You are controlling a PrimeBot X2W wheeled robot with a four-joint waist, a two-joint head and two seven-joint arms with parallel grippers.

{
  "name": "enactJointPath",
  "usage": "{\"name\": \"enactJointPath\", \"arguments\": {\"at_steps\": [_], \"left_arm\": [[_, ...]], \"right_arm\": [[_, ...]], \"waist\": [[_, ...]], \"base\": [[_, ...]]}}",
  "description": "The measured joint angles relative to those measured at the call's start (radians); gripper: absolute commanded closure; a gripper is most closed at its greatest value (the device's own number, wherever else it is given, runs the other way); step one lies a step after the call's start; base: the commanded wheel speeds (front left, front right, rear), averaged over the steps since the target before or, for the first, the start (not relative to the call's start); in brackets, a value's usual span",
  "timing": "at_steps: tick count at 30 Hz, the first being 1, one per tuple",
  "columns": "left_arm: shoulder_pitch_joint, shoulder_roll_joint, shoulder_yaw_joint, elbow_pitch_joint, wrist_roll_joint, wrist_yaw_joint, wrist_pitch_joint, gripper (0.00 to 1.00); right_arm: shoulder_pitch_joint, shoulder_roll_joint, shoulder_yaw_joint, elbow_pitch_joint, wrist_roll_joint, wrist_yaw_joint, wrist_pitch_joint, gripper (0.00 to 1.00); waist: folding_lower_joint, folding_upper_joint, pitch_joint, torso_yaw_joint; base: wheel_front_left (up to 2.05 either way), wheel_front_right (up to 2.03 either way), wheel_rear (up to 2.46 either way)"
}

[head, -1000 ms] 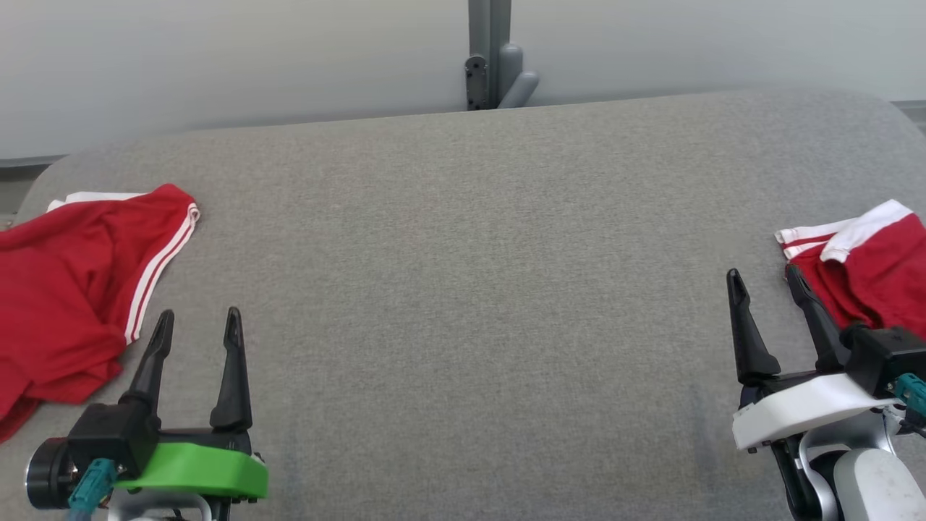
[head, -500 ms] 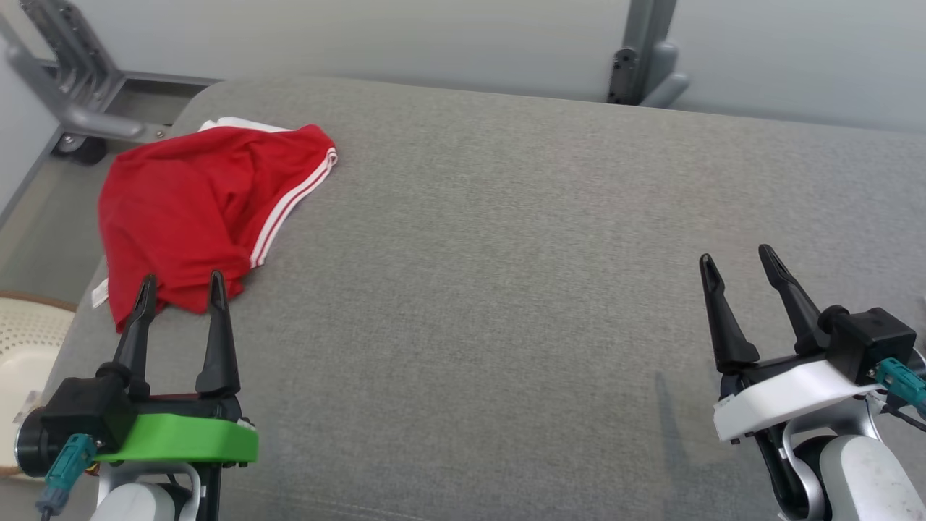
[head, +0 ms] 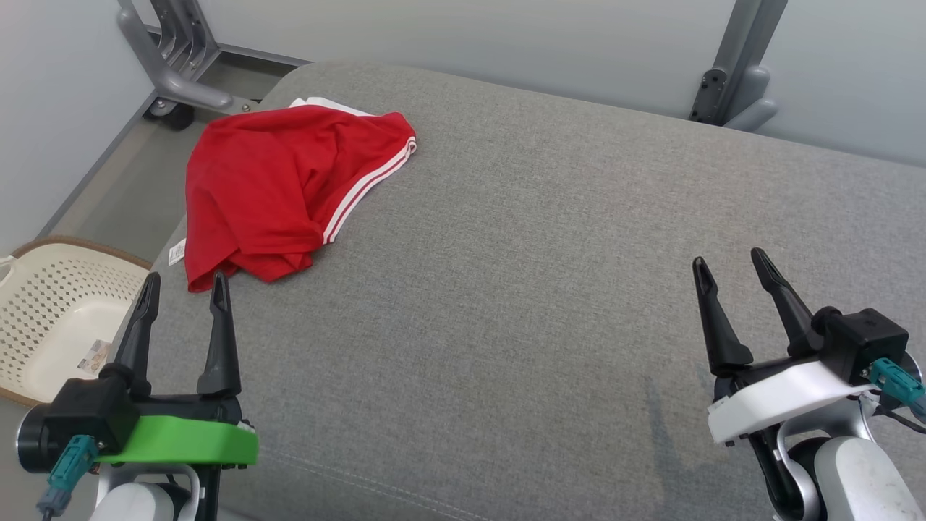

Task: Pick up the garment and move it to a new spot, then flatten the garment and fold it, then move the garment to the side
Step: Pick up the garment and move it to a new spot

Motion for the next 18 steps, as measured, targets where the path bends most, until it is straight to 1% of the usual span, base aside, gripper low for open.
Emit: {"name": "enactJointPath", "arguments": {"at_steps": [7,13,15,18], "left_arm": [[-0.002,-0.007,0.007,0.001,0.023,-0.007,-0.001,0.0],[-0.029,-0.034,0.052,-0.013,0.028,-0.011,-0.002,0.0],[-0.052,-0.047,0.069,-0.012,0.03,-0.023,-0.003,0.0],[-0.11,-0.064,0.099,0.014,0.025,-0.052,-0.003,0.0]], "right_arm": [[0.0,0.0,-0.004,0.001,0.003,0.0,0.0,0.0],[-0.021,-0.008,0.004,-0.017,-0.001,0.0,0.016,0.0],[-0.037,-0.015,0.008,-0.032,-0.007,0.0,0.029,0.0],[-0.063,-0.025,0.011,-0.059,-0.016,0.0,0.049,0.0]], "waist": [[0.0,0.0,0.006,0.004],[0.0,0.0,0.035,-0.002],[0.0,0.0,0.052,-0.008],[0.0,0.0,0.087,-0.02]], "base": [[0.0,0.0,0.0],[0.0,0.0,0.0],[0.0,0.0,0.0],[0.0,0.0,0.0]]}}
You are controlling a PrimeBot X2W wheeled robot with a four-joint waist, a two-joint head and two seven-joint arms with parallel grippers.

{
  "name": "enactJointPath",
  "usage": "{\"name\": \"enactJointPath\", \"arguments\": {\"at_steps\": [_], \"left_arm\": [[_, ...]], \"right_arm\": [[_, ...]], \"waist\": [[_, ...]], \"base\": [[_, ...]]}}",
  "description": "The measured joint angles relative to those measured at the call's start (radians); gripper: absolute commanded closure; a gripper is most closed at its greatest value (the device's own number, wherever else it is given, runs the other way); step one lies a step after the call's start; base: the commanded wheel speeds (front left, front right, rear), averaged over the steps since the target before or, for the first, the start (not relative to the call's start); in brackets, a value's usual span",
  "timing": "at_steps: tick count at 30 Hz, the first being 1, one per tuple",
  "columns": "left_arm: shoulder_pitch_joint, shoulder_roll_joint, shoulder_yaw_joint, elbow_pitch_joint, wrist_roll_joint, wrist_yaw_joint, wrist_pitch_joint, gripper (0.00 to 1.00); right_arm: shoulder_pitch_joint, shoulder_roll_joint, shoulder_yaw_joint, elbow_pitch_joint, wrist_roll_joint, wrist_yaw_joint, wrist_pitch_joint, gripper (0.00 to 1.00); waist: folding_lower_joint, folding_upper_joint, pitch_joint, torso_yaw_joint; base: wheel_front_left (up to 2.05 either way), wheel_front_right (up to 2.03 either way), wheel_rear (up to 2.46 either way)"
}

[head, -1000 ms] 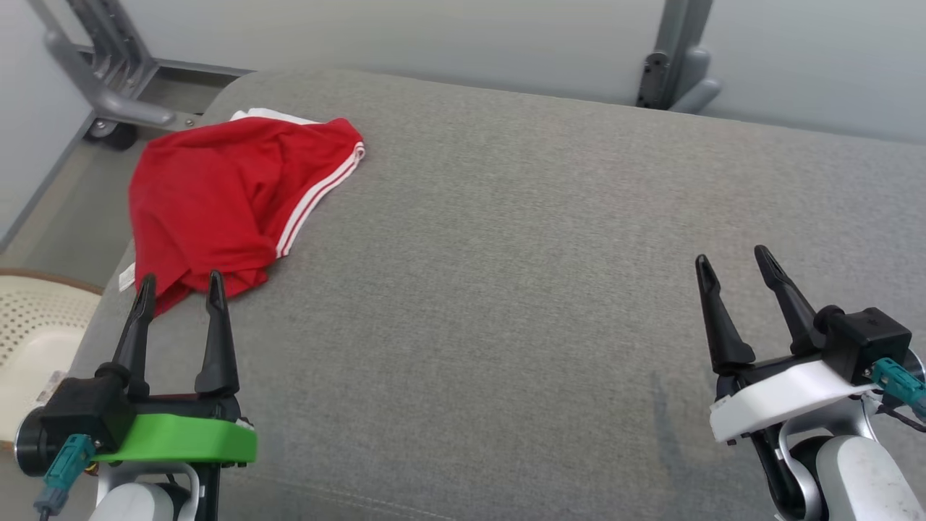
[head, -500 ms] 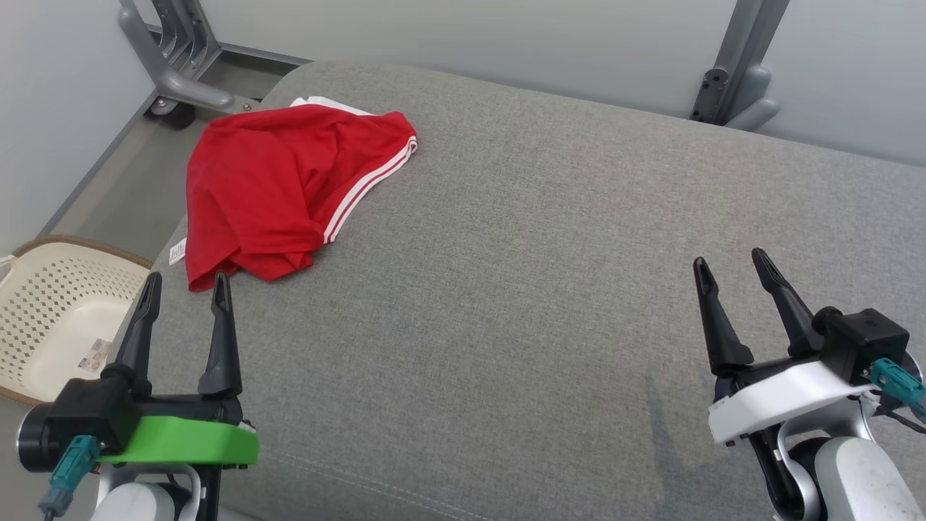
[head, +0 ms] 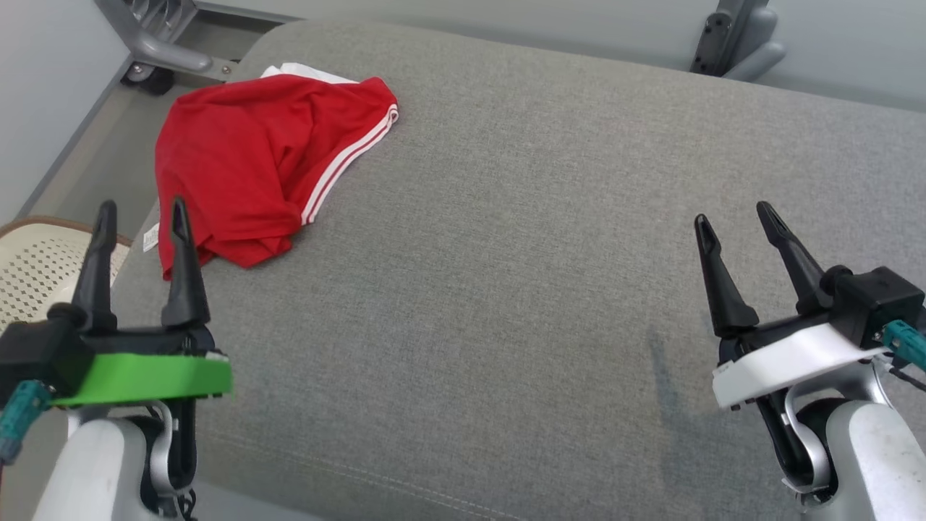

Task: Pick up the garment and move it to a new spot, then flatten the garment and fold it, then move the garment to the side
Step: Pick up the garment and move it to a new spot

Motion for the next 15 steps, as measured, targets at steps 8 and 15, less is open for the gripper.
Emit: {"name": "enactJointPath", "arguments": {"at_steps": [8,15], "left_arm": [[-0.193,-0.025,0.016,0.264,0.002,-0.111,0.0,0.0],[-0.348,-0.034,-0.03,0.584,-0.003,-0.183,0.0,0.0]], "right_arm": [[-0.069,-0.024,0.007,-0.058,-0.018,0.0,0.04,0.0],[-0.101,-0.029,-0.01,-0.076,-0.026,0.0,0.043,0.0]], "waist": [[0.0,0.0,0.131,-0.052],[0.0001,0.0,0.247,-0.105]], "base": [[0.0,0.0,0.0],[0.0,0.0,0.0]]}}
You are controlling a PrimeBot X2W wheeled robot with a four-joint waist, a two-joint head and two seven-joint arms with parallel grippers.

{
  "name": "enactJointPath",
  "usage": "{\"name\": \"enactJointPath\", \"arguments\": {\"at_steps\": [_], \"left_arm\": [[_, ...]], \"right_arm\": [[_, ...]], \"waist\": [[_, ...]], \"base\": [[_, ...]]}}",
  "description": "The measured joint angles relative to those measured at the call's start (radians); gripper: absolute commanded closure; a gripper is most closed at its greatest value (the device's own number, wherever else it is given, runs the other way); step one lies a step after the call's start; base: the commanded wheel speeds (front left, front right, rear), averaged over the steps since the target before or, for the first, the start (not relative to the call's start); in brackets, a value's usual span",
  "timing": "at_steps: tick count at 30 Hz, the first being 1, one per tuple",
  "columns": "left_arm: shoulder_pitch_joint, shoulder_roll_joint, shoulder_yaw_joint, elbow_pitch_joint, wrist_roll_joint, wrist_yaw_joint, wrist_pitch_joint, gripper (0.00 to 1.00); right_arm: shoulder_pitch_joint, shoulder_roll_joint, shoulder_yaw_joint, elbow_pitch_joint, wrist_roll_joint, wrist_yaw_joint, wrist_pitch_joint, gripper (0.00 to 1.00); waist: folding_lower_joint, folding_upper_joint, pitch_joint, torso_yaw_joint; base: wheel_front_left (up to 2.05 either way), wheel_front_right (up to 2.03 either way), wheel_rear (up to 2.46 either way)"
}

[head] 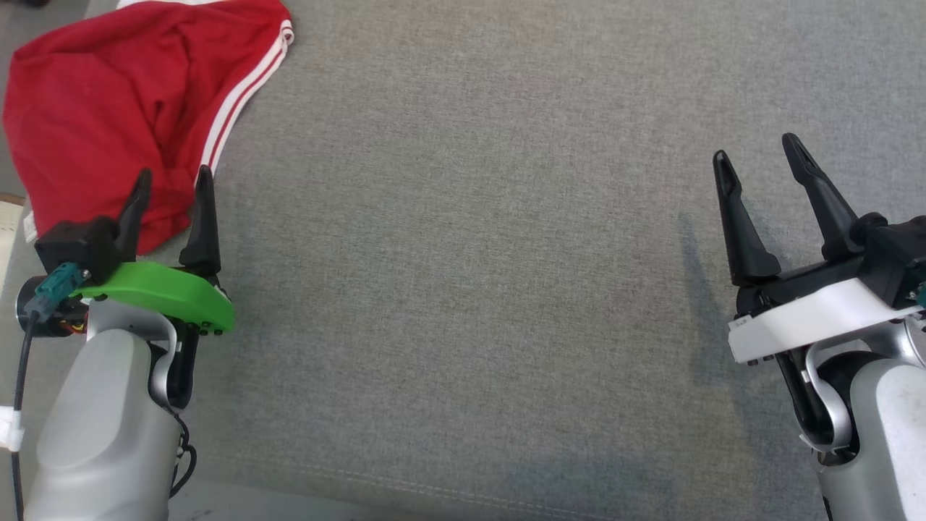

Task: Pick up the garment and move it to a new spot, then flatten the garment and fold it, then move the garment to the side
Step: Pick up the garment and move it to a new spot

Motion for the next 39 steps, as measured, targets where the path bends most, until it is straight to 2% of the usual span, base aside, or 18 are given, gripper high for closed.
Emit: {"name": "enactJointPath", "arguments": {"at_steps": [6,11,12,13,15,23,24,29,39], "left_arm": [[-0.115,0.001,-0.049,0.236,-0.026,-0.026,0.003,0.0],[-0.178,0.012,-0.063,0.344,-0.041,-0.031,-0.002,0.0],[-0.192,0.017,-0.063,0.365,-0.045,-0.031,-0.002,0.44],[-0.204,0.022,-0.064,0.381,-0.045,-0.032,-0.003,1.0],[-0.22,0.031,-0.057,0.4,-0.04,-0.032,-0.006,1.0],[-0.188,0.066,-0.023,0.351,0.034,0.047,0.0,1.0],[-0.167,0.08,-0.003,0.298,0.049,0.066,0.0,1.0],[-0.087,0.102,0.054,0.12,0.092,0.1,0.0,1.0],[0.126,0.11,0.135,-0.36,0.166,0.2,0.0,1.0]], "right_arm": [[-0.024,-0.006,0.003,-0.005,0.0,0.0,0.0,0.0],[-0.031,-0.005,0.012,-0.002,0.0,0.0,-0.003,0.0],[-0.033,-0.004,0.012,0.0,0.0,0.0,-0.004,0.0],[-0.033,-0.003,0.012,0.003,0.0,0.0,-0.005,0.0],[-0.034,-0.001,0.012,0.012,0.001,0.0,-0.011,0.0],[-0.03,0.018,0.001,0.055,0.01,0.0,-0.044,0.0],[-0.024,0.023,0.001,0.068,0.017,0.0,-0.053,0.0],[-0.001,0.031,-0.002,0.097,0.028,0.0,-0.077,0.0],[0.057,0.051,-0.022,0.118,0.037,0.0,-0.105,0.0]], "waist": [[0.0,0.0,0.079,-0.04],[0.0,0.0,0.112,-0.066],[0.0,0.0,0.118,-0.073],[0.0,0.0,0.122,-0.079],[0.0,0.0,0.128,-0.088],[0.0,0.0,0.091,-0.093],[0.0,0.0,0.072,-0.092],[0.0,0.0,0.013,-0.09],[0.0,0.0,-0.12,-0.088]], "base": [[0.0,0.0,0.0],[0.0,0.0,0.0],[0.0,0.0,0.0],[0.0,0.0,0.0],[0.0,0.0,0.0],[0.0,0.0,0.0],[0.0,0.0,0.0],[0.0,0.0,0.0],[0.0,0.0,0.0]]}}
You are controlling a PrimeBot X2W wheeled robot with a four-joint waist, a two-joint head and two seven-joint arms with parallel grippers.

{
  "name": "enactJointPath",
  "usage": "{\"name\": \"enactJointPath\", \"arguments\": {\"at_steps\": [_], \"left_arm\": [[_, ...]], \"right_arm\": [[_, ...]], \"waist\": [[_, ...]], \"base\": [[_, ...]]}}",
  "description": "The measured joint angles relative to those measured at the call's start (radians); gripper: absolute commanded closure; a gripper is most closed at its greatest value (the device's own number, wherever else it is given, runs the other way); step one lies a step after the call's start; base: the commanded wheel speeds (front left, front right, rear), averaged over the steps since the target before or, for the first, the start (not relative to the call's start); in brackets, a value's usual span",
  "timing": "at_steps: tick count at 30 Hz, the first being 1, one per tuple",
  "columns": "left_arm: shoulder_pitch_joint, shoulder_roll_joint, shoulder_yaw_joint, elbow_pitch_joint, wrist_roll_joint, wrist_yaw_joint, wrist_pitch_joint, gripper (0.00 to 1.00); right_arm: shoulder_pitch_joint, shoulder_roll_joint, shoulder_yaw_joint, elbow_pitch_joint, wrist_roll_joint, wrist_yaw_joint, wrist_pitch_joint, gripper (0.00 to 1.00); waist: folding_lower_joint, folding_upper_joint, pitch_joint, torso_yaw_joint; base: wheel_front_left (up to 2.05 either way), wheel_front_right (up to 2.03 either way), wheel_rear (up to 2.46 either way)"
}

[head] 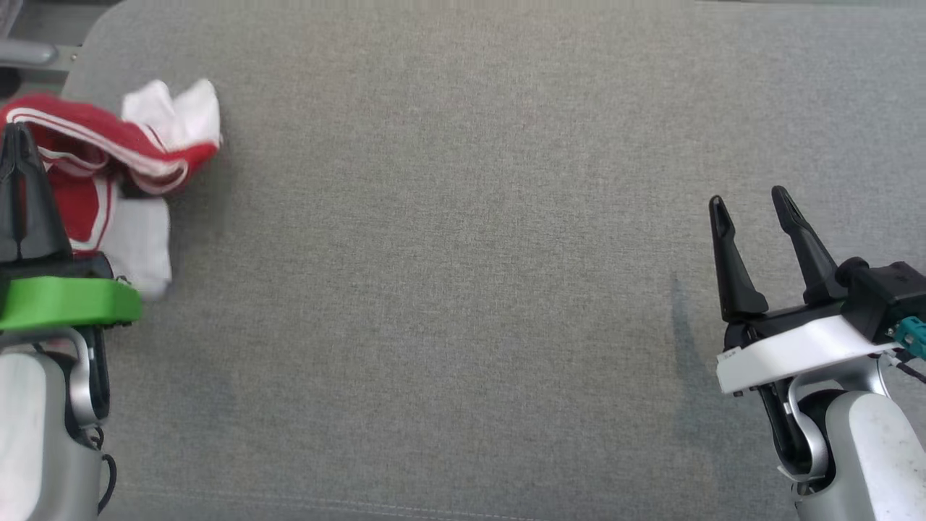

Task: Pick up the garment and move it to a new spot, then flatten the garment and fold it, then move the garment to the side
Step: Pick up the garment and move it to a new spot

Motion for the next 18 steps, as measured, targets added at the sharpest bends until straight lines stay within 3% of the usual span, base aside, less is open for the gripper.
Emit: {"name": "enactJointPath", "arguments": {"at_steps": [10,18], "left_arm": [[0.21,-0.013,-0.016,-0.419,0.034,0.069,0.063,1.0],[0.24,-0.013,-0.077,-0.566,0.04,0.061,0.132,1.0]], "right_arm": [[0.043,0.019,-0.01,-0.026,0.0,0.0,-0.002,0.0],[0.035,0.038,0.003,-0.047,0.003,0.0,-0.014,0.0]], "waist": [[0.0,0.0,-0.095,-0.036],[0.0,0.0001,-0.094,-0.127]], "base": [[0.0,0.0,0.0],[0.0,0.0,0.0]]}}
